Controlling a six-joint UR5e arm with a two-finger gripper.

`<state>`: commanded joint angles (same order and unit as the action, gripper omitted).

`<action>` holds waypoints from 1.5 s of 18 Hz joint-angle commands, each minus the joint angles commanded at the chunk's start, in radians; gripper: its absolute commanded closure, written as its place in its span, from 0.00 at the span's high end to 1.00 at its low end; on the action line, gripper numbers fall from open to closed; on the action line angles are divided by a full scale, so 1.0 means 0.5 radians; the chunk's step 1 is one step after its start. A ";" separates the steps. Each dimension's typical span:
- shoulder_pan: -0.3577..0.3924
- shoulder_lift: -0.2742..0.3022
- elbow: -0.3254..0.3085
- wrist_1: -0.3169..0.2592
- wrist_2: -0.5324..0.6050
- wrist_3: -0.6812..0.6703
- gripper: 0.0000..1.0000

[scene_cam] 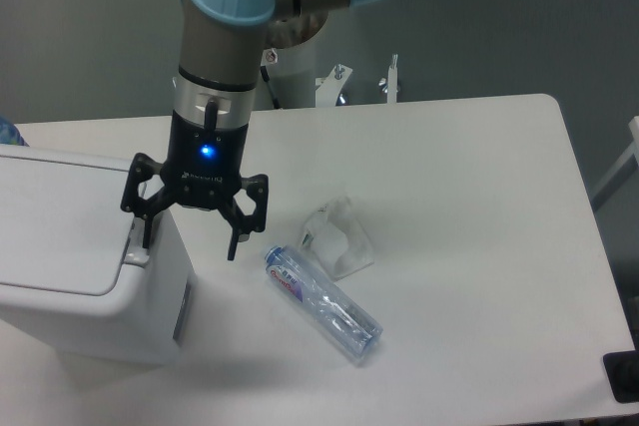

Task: Open the trash can

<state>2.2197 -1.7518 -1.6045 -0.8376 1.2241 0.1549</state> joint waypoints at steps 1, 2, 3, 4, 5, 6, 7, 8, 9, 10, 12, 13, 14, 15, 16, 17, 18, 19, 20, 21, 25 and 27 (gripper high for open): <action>0.000 0.000 0.000 0.000 0.000 -0.006 1.00; 0.000 0.000 0.000 0.000 0.000 -0.006 1.00; 0.000 0.000 0.000 0.000 0.000 -0.006 1.00; 0.000 0.000 0.006 0.000 0.000 -0.006 1.00; -0.003 0.000 0.009 0.000 0.000 -0.009 1.00; 0.000 0.000 0.012 0.000 0.000 -0.009 1.00; 0.000 0.003 0.021 -0.003 0.000 -0.003 1.00; 0.000 0.006 0.043 -0.003 0.000 0.000 1.00; 0.006 0.006 0.064 0.000 0.000 0.006 1.00; 0.030 0.003 0.080 -0.003 0.000 0.009 1.00; 0.131 0.003 0.104 0.000 0.003 0.012 1.00; 0.184 0.006 0.110 0.000 0.003 0.021 1.00; 0.233 0.006 0.110 0.000 0.003 0.049 1.00; 0.294 0.006 0.107 0.000 0.003 0.089 1.00; 0.355 0.006 0.101 0.003 0.003 0.144 1.00; 0.420 0.006 0.107 0.003 0.003 0.205 1.00; 0.475 0.000 0.110 0.003 0.000 0.275 1.00; 0.530 -0.006 0.107 0.000 0.003 0.364 1.00; 0.576 -0.018 0.101 -0.003 0.006 0.456 1.00; 0.619 -0.034 0.098 -0.003 0.009 0.536 1.00; 0.742 -0.138 0.101 -0.018 0.079 0.788 1.00; 0.770 -0.163 0.052 -0.021 0.190 0.901 1.00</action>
<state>2.6046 -1.8331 -1.5783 -0.8483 1.3189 0.6056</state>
